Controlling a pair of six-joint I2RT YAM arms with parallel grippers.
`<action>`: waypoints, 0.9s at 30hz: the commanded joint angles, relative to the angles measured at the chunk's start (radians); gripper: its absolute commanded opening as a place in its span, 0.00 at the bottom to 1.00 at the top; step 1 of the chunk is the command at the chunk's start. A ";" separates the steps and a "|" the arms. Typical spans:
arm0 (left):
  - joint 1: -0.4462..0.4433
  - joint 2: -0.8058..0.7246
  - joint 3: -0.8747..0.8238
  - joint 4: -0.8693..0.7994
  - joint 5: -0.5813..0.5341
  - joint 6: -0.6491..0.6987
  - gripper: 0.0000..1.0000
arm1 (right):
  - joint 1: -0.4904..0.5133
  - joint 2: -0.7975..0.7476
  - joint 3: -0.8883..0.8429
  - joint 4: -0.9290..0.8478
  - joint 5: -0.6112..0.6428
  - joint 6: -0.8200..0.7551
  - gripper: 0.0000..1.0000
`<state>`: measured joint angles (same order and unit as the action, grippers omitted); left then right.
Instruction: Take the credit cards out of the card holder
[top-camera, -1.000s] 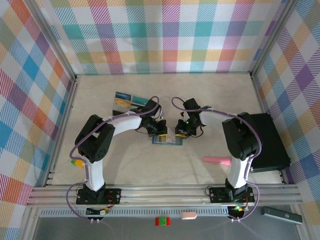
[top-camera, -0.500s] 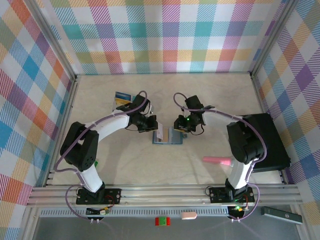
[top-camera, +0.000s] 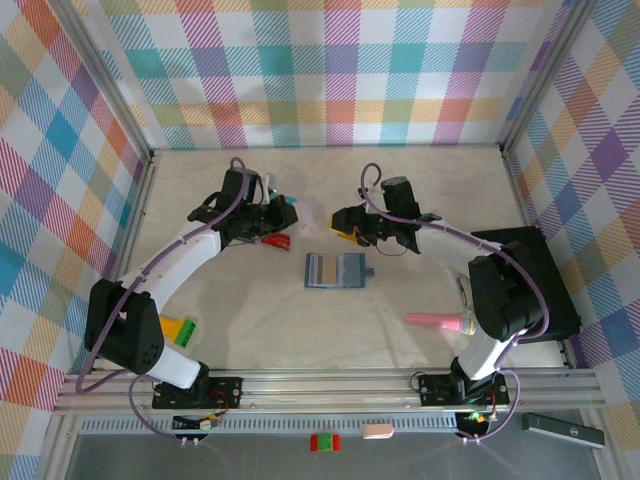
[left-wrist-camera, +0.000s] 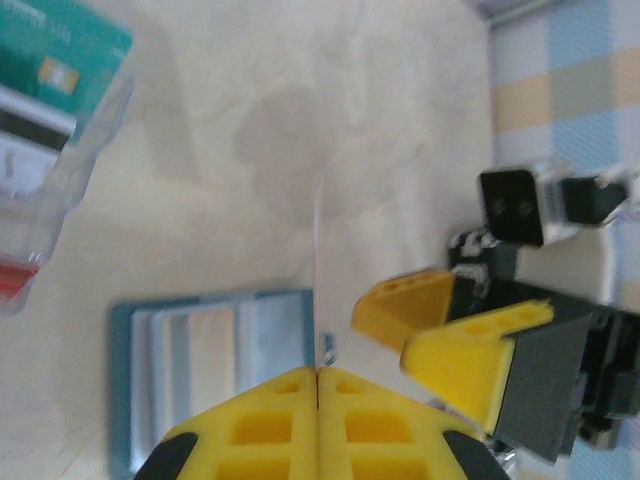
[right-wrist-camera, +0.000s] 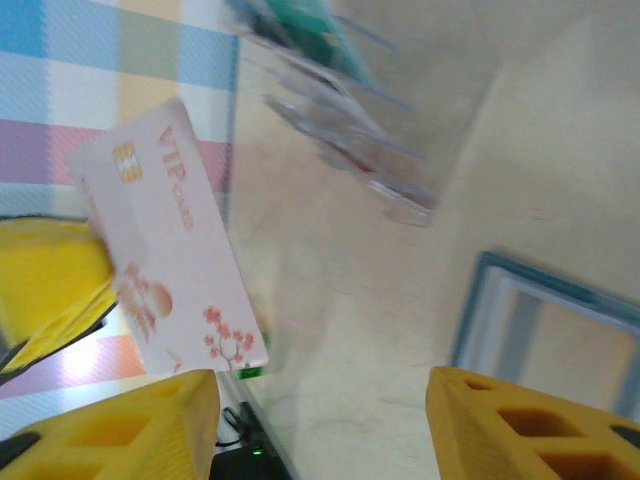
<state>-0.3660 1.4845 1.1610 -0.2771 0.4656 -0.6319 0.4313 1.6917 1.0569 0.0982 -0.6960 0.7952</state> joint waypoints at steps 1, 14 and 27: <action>0.025 -0.033 -0.031 0.183 0.081 -0.123 0.00 | -0.012 0.010 -0.008 0.207 -0.123 0.142 0.60; 0.047 -0.007 -0.064 0.398 0.182 -0.277 0.00 | -0.019 0.054 0.055 0.435 -0.190 0.342 0.53; 0.050 -0.010 -0.086 0.397 0.179 -0.277 0.00 | -0.019 0.052 0.058 0.493 -0.189 0.377 0.25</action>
<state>-0.3283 1.4780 1.0893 0.0895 0.6212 -0.9020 0.4179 1.7401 1.0931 0.5461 -0.8726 1.1664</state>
